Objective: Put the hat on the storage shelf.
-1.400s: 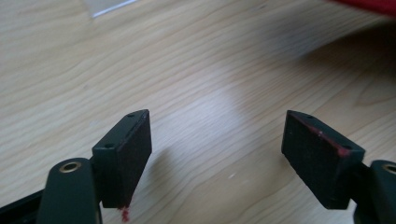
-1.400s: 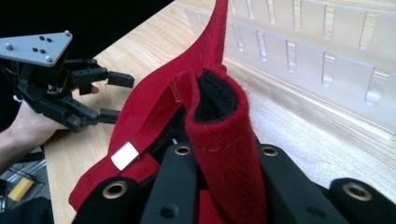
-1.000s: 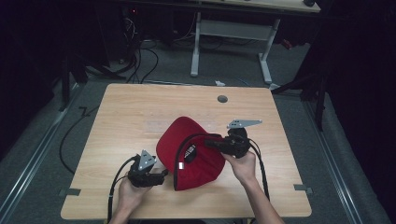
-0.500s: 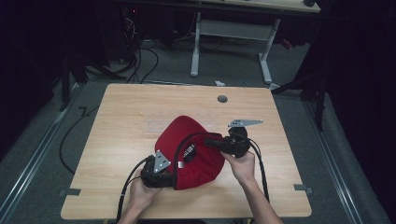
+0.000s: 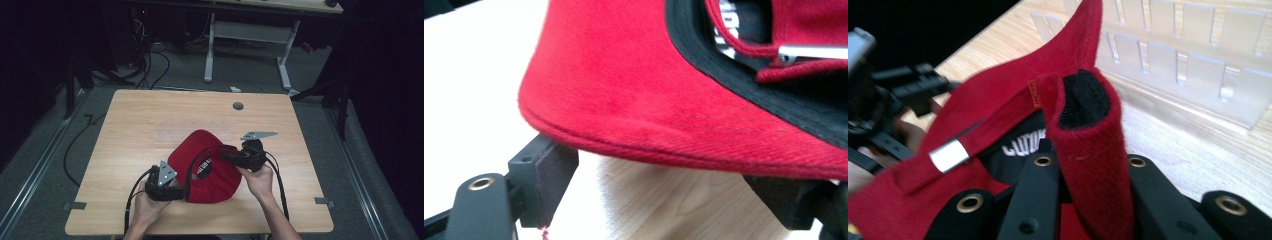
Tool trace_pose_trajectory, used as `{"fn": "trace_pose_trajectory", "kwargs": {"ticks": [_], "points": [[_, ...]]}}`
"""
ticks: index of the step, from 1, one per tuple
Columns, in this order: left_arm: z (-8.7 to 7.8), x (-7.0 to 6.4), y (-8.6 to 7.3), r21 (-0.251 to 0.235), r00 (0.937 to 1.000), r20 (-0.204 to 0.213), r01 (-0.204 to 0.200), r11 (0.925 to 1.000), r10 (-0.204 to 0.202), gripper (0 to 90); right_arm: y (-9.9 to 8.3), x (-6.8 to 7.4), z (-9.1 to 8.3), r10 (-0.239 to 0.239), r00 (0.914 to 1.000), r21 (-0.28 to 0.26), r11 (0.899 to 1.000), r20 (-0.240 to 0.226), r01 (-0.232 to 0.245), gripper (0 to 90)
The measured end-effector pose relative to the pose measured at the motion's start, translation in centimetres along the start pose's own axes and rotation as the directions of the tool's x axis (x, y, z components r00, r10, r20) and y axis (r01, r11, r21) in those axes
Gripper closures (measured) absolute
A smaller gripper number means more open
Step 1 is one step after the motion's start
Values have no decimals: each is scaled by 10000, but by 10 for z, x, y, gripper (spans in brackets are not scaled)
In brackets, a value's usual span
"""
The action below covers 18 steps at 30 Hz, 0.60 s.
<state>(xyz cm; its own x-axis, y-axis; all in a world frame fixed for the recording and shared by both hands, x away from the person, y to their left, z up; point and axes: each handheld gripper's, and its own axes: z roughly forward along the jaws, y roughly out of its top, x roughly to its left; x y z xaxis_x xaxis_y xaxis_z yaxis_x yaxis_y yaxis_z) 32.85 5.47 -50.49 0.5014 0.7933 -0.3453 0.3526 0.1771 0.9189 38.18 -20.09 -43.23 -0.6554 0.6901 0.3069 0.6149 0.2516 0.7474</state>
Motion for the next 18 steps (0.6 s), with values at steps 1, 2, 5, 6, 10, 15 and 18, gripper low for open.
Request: {"fn": "trace_pose_trajectory", "kwargs": {"ticks": [1,2,5,6,10,15,18], "points": [[0,0,0,0,10000,0,0,10000,0,175,0,0,0,0,10000,0,10000,0,0,846],[-1,0,0,-48,10000,-18,-31,10000,31,175,-3,0,1,71,10000,67,10000,12,-71,846],[-2,0,2,-111,9997,-117,-198,9997,197,167,-8,-1,3,112,9998,221,9997,177,-116,845],[-2,1,3,-108,9996,-157,-225,9997,223,164,-9,0,3,78,9996,310,9995,266,-86,845],[-3,1,5,-270,9995,-196,-263,9993,258,158,-12,1,2,97,9994,453,9989,333,-112,844],[-4,0,7,-386,9924,-453,-1164,9925,1146,161,-13,2,2,-32,9991,816,9967,411,-2,843],[-6,-2,10,-468,9891,-282,-1461,9882,1449,161,-14,0,1,14,9997,950,9955,252,-38,843]]}}
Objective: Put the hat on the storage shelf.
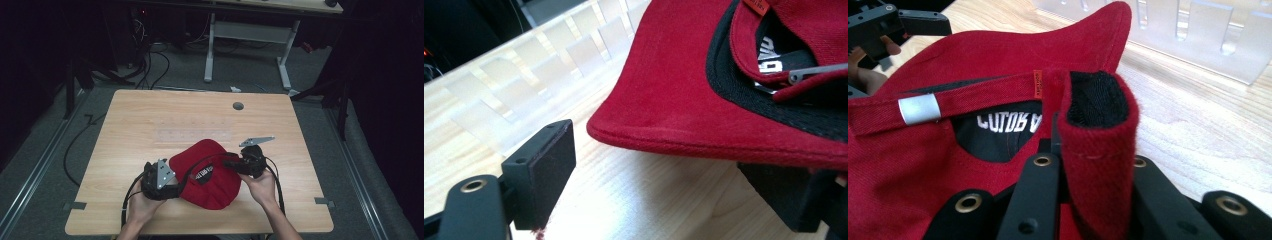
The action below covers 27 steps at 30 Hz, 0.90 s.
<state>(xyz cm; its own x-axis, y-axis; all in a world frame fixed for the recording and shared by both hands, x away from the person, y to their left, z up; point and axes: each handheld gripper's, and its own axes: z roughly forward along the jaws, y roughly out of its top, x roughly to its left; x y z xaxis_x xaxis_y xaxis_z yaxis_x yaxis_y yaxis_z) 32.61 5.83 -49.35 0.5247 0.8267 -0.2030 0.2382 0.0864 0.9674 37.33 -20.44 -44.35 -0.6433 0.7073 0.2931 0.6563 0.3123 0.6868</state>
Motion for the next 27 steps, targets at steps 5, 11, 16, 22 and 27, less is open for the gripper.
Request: {"fn": "trace_pose_trajectory", "kwargs": {"ticks": [5,11,16,22,27], "points": [[-1,-3,0,137,9993,198,-309,9994,306,171,-1,0,-1,60,9999,9,10000,-146,-60,842],[2,-11,-4,481,9951,366,-941,9944,923,199,1,1,-1,157,9981,226,9996,-590,-144,841],[2,-13,-6,563,9927,472,-1132,9920,1106,273,3,1,1,283,9961,290,9992,-836,-259,840],[5,-15,-8,781,9910,704,-1193,9898,1139,333,2,-5,5,719,9825,451,9969,-1716,-651,838],[3,-16,-9,846,9896,959,-1155,9897,1073,416,2,-1,10,504,9849,581,9975,-1657,-413,833]]}}
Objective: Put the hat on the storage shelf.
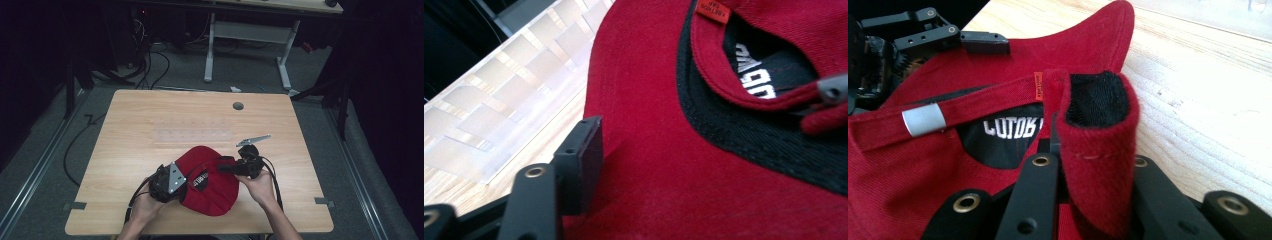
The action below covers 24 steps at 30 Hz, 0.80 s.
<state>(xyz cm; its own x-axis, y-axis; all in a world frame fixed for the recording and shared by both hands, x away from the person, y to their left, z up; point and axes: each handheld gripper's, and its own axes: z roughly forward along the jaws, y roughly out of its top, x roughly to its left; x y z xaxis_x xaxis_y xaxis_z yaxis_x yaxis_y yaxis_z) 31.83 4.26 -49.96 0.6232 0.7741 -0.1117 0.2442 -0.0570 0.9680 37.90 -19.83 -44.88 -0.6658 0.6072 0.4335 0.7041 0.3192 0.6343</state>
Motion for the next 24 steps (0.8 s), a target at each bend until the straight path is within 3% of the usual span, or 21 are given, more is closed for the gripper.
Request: {"fn": "trace_pose_trajectory", "kwargs": {"ticks": [5,6,8,11,18,22,24], "points": [[-5,1,2,38,9990,427,141,9999,-142,533,-1,0,0,-16,9997,-341,9994,-257,8,811],[-7,1,5,-5,9961,779,428,9991,-426,607,-1,-1,-1,-85,9990,-569,9984,-432,60,794],[-8,0,7,-36,9945,911,523,9986,-518,655,-1,-1,-2,-139,9992,-712,9974,-387,111,773],[-11,-3,8,37,9923,1149,456,9990,-458,699,-1,-3,-3,-70,9991,-876,9961,-410,34,728],[-14,-3,11,292,9918,1185,452,9986,-483,747,-5,-4,-17,-15,9994,-1733,9849,-353,-46,578],[-18,6,16,355,9900,1103,840,9958,-874,775,-7,-9,-31,133,9999,-2495,9683,-65,-145,517],[-20,6,18,341,9902,1095,830,9960,-862,777,-8,-12,-36,227,9997,-2679,9632,-64,-236,504]]}}
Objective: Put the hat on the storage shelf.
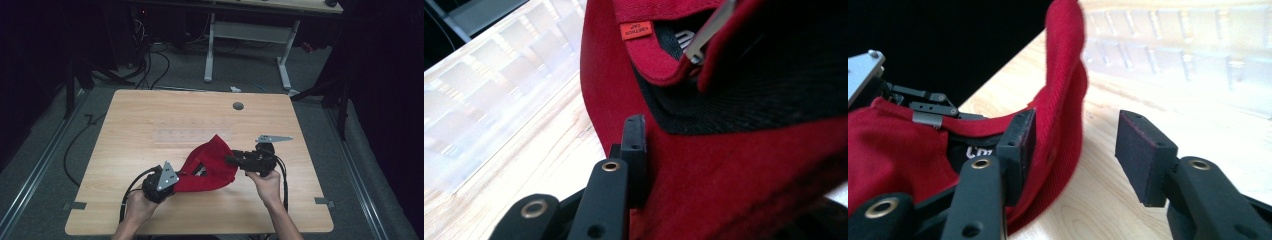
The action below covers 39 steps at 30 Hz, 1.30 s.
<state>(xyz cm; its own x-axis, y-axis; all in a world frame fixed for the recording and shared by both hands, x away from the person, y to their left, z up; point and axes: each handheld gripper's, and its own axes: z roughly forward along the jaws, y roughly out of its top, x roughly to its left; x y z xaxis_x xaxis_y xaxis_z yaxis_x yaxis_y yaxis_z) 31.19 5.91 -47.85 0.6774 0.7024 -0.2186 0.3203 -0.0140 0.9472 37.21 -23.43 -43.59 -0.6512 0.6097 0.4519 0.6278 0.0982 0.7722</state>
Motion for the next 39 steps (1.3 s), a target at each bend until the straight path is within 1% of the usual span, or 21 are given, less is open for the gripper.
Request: {"fn": "trace_pose_trajectory", "kwargs": {"ticks": [5,8,10,11,12,13,16,22,23,24,25,26,27,31,33,34,35,36,37,38,39], "points": [[1,-3,-1,110,9999,139,-91,9999,89,788,-1,-1,-5,-146,9999,-27,9999,75,146,487],[2,-6,-4,268,9993,224,-297,9992,291,847,-3,-2,-17,-198,9980,-505,9985,600,229,479],[3,-7,-6,364,9991,43,-429,9984,428,852,-3,-1,-21,-237,9966,-720,9970,795,294,478],[3,-7,-6,396,9990,4,-458,9982,458,855,-2,-2,-30,-127,9955,-1124,9934,943,233,473],[-1,-4,0,175,9999,36,-132,9998,132,856,-3,-3,-36,-107,9928,-1254,9918,1195,258,472],[-1,-4,0,175,9999,36,-132,9998,132,856,-4,-5,-39,-102,9905,-1297,9912,1374,282,471],[-9,2,13,-191,9990,164,428,9989,-425,856,-11,-11,-41,78,9860,-1081,9941,1663,104,454],[-10,12,18,-293,9965,58,839,9960,-838,854,-33,-30,-28,251,9713,-438,9989,2365,-152,432],[-10,13,18,-314,9956,33,934,9951,-933,854,-37,-34,-24,307,9661,-268,9993,2564,-246,432],[-10,17,19,-333,9932,43,1160,9927,-1160,854,-47,-42,-17,240,9510,62,9996,3082,-272,432],[-10,17,19,-333,9932,43,1160,9927,-1160,853,-51,-46,-14,134,9434,239,9995,3314,-225,432],[-11,19,20,-378,9907,52,1361,9900,-1360,853,-51,-46,-14,134,9434,239,9995,3314,-225,432],[-12,22,22,-453,9865,78,1640,9854,-1638,853,-59,-51,-10,63,9282,510,9983,3721,-273,431],[-13,26,26,-563,9830,38,1835,9814,-1836,853,-69,-59,-4,-261,8926,847,9963,4500,-136,420],[-15,31,31,-741,9769,53,2132,9742,-2134,852,-73,-64,-2,-489,8755,1056,9944,4808,-25,413],[-15,31,31,-741,9769,53,2132,9742,-2134,852,-76,-66,0,-563,8636,1134,9936,5010,-10,408],[-16,34,34,-874,9715,155,2368,9676,-2364,852,-78,-67,2,-649,8514,1194,9928,5205,26,400],[-16,34,34,-874,9715,155,2368,9676,-2364,851,-80,-67,3,-856,8371,1177,9927,5403,255,396],[-17,36,37,-1008,9667,229,2559,9614,-2549,852,-82,-66,3,-998,8245,1145,9925,5570,428,397],[-17,36,37,-1008,9667,229,2559,9614,-2549,852,-82,-65,4,-1037,8193,1173,9921,5639,448,394],[-17,39,40,-1084,9627,237,2705,9566,-2696,851,-82,-65,4,-1138,8150,1235,9910,5681,522,392]]}}
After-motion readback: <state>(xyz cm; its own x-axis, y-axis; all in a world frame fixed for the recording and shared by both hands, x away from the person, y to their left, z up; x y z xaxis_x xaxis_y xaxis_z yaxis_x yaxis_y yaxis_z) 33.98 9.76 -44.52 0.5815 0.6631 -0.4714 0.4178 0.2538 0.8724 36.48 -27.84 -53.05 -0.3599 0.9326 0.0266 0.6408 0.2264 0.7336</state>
